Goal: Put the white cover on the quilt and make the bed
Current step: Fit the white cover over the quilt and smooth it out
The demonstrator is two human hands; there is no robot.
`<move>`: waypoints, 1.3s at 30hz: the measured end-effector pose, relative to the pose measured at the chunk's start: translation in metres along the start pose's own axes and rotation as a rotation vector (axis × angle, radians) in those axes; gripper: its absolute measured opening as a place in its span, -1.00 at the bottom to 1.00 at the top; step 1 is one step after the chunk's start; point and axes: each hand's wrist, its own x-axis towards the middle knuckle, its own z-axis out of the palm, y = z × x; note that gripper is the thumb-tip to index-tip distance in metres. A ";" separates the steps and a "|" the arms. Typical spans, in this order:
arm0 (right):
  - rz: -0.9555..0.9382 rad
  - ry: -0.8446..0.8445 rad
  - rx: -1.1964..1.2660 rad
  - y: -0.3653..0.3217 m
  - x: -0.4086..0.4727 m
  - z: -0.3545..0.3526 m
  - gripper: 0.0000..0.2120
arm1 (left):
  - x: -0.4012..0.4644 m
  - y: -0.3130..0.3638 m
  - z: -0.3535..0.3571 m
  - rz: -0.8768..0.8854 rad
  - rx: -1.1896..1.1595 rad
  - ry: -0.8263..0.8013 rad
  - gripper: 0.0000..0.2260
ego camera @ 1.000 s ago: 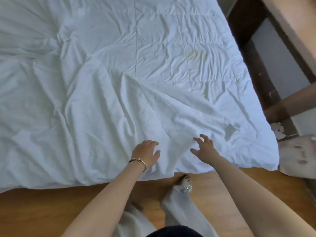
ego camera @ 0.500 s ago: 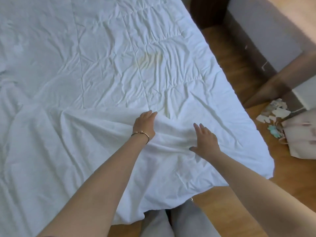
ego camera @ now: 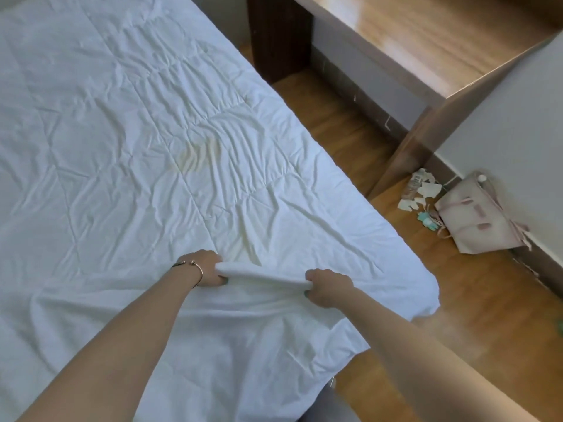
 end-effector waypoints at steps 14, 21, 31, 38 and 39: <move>-0.274 0.186 0.341 -0.051 -0.015 -0.018 -0.01 | -0.032 0.002 -0.034 0.440 -0.435 0.098 -0.81; -0.453 0.127 0.336 -0.091 -0.002 -0.030 -0.75 | -0.051 -0.004 -0.025 0.501 -0.539 0.251 -0.64; -0.243 0.560 -0.314 -0.062 0.004 -0.041 -0.82 | -0.056 -0.080 0.009 0.172 -0.622 0.246 -0.88; -0.381 0.381 -0.462 -0.024 0.002 -0.035 -0.75 | -0.048 -0.107 0.013 -0.023 -0.743 0.482 -0.77; -0.370 0.455 -0.461 -0.017 0.002 -0.035 -0.82 | -0.041 -0.102 -0.001 -0.010 -0.740 0.528 -0.77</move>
